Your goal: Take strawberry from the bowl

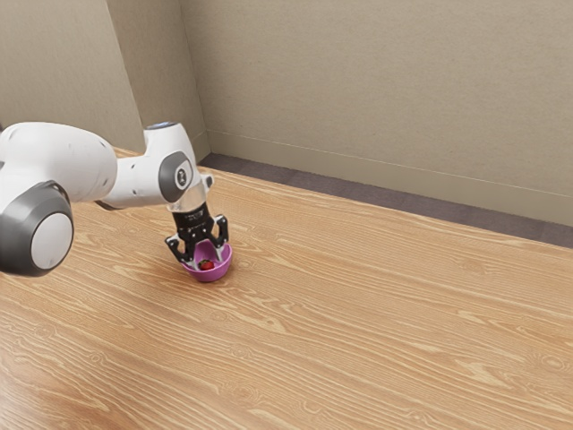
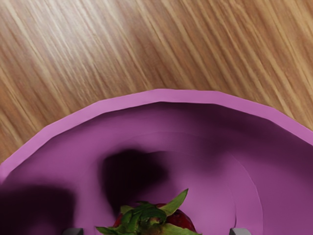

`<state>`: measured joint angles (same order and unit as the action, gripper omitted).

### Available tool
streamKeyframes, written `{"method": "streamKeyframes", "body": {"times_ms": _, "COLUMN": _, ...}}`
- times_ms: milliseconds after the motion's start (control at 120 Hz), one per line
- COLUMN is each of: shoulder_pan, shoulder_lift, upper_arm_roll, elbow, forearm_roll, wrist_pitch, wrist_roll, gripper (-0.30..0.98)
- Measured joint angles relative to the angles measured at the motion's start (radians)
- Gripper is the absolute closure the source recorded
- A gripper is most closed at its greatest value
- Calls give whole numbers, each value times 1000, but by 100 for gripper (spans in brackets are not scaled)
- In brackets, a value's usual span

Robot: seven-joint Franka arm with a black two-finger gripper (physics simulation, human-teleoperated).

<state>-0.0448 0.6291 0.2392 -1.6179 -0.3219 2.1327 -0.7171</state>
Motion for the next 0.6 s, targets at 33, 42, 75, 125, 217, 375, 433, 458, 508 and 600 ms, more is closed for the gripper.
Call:
{"method": "streamKeyframes", "body": {"times_ms": 33, "shoulder_pan": 1, "shoulder_lift": 2, "upper_arm_roll": 0, "elbow": 1, "forearm_roll": -1, "wrist_pitch": -3, "wrist_roll": 1, "gripper": 33}}
{"method": "streamKeyframes", "body": {"times_ms": 42, "shoulder_pan": 1, "shoulder_lift": 2, "upper_arm_roll": 0, "elbow": 2, "forearm_roll": -2, "wrist_pitch": -4, "wrist_roll": 1, "gripper": 33}}
{"method": "streamKeyframes", "body": {"times_ms": 75, "shoulder_pan": 4, "shoulder_lift": 5, "upper_arm_roll": 0, "elbow": 6, "forearm_roll": -4, "wrist_pitch": -7, "wrist_roll": 2, "gripper": 33}}
{"method": "streamKeyframes", "body": {"times_ms": 125, "shoulder_pan": 7, "shoulder_lift": 9, "upper_arm_roll": 0, "elbow": 11, "forearm_roll": -6, "wrist_pitch": -13, "wrist_roll": 5, "gripper": 34}}
{"method": "streamKeyframes", "body": {"times_ms": 217, "shoulder_pan": 13, "shoulder_lift": 14, "upper_arm_roll": 0, "elbow": 21, "forearm_roll": -10, "wrist_pitch": -24, "wrist_roll": 11, "gripper": 37}}
{"method": "streamKeyframes", "body": {"times_ms": 375, "shoulder_pan": 15, "shoulder_lift": 26, "upper_arm_roll": -1, "elbow": 36, "forearm_roll": -22, "wrist_pitch": -35, "wrist_roll": 26, "gripper": 36}}
{"method": "streamKeyframes", "body": {"times_ms": 433, "shoulder_pan": 15, "shoulder_lift": 30, "upper_arm_roll": -1, "elbow": 39, "forearm_roll": -27, "wrist_pitch": -37, "wrist_roll": 32, "gripper": 34}}
{"method": "streamKeyframes", "body": {"times_ms": 458, "shoulder_pan": 16, "shoulder_lift": 31, "upper_arm_roll": -1, "elbow": 40, "forearm_roll": -30, "wrist_pitch": -38, "wrist_roll": 36, "gripper": 35}}
{"method": "streamKeyframes", "body": {"times_ms": 508, "shoulder_pan": 16, "shoulder_lift": 32, "upper_arm_roll": -1, "elbow": 41, "forearm_roll": -34, "wrist_pitch": -39, "wrist_roll": 42, "gripper": 36}}
{"method": "streamKeyframes", "body": {"times_ms": 600, "shoulder_pan": 16, "shoulder_lift": 32, "upper_arm_roll": -1, "elbow": 41, "forearm_roll": -39, "wrist_pitch": -42, "wrist_roll": 50, "gripper": 39}}
